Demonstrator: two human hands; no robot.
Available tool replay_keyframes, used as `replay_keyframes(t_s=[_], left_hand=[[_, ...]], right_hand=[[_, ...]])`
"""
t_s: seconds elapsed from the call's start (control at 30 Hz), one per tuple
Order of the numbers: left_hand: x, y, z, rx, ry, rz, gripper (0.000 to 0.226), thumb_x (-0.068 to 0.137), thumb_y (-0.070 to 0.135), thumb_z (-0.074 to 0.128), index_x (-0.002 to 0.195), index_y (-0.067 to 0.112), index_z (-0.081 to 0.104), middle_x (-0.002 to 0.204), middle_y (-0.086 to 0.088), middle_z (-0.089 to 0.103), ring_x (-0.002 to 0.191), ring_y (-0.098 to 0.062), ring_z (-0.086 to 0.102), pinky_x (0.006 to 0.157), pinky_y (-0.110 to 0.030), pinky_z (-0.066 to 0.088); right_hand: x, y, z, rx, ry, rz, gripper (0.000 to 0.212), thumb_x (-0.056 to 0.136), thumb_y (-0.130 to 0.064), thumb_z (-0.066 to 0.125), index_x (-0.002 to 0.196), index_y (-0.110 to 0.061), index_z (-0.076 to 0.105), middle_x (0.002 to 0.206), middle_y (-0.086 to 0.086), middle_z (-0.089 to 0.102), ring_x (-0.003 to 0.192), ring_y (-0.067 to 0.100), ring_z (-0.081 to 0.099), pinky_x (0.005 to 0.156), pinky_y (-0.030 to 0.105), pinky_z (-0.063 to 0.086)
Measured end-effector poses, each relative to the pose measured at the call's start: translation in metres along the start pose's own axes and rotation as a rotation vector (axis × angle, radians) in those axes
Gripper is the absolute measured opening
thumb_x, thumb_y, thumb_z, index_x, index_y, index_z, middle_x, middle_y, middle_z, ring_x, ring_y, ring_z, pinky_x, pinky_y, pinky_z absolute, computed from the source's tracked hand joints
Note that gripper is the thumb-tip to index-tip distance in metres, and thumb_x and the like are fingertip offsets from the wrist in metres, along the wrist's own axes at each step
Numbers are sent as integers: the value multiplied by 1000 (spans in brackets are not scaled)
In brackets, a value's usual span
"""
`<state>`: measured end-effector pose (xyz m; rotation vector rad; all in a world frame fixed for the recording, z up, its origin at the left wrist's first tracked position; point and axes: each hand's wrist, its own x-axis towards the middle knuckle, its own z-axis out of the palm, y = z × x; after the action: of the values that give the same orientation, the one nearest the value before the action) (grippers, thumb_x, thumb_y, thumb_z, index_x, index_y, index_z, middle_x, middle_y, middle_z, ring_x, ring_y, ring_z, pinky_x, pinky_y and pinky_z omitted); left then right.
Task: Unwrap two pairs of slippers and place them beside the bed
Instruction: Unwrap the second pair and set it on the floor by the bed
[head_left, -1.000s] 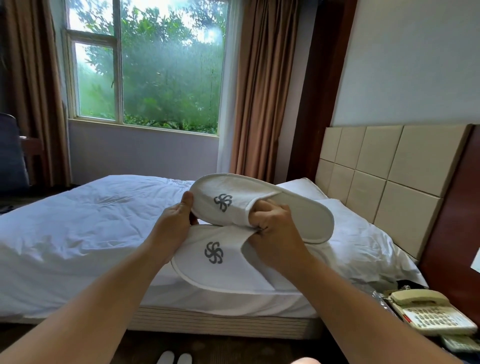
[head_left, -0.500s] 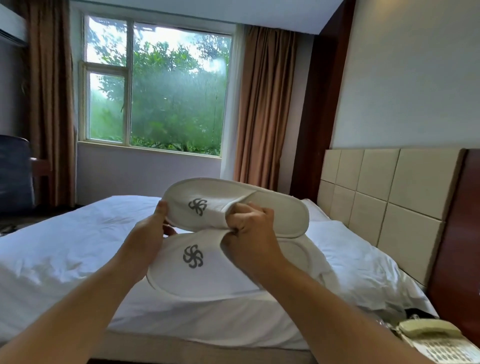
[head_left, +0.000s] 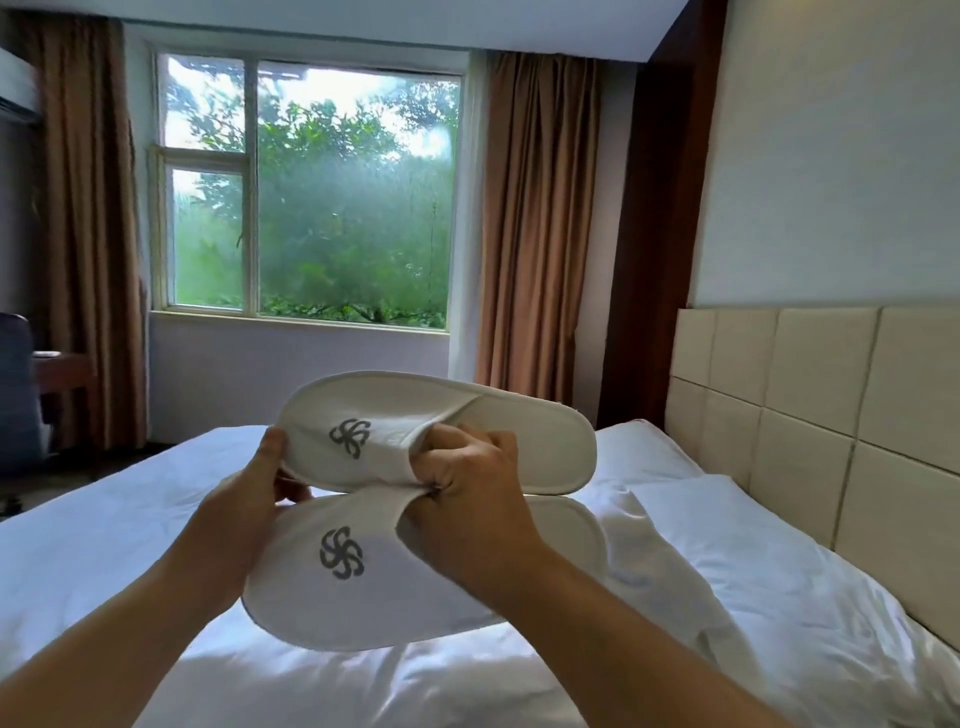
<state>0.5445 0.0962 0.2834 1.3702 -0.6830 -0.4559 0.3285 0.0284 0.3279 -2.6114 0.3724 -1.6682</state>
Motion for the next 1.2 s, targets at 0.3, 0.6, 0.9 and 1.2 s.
replay_keyframes(t_s=[0.3,0.6,0.9,1.2], left_hand=[[148,38,-24,-43,44,-46,62,77,82,50,61,26,72,63,2,65,57,-19,64,63,-38,47],[239,226,-42,-11,257,26,61,85,74,48,77,20,75,71,0,74,59,-16,70,69,-40,55],[242,386,-81,147,448,96,65,94,69,30,97,16,68,83,-6,72,72,-21,67,56,-30,49],[209,432,-163,324,616,160,60,99,61,27,77,14,58,62,1,61,65,-21,57,64,-37,44]], right_hand=[[125,72,109,78,-81,-48,5,71,-19,74,71,-22,78,81,-14,69,90,9,62,81,46,36],[339,66,104,233,45,-102,14,61,-14,53,53,-19,62,67,-14,57,72,-1,41,75,43,35],[483,4,92,322,37,-23,9,52,-10,45,49,-19,47,66,-9,60,69,20,48,70,32,19],[526,-70,108,560,-13,-257,25,51,-6,46,57,-26,32,68,-17,43,65,23,51,70,40,29]])
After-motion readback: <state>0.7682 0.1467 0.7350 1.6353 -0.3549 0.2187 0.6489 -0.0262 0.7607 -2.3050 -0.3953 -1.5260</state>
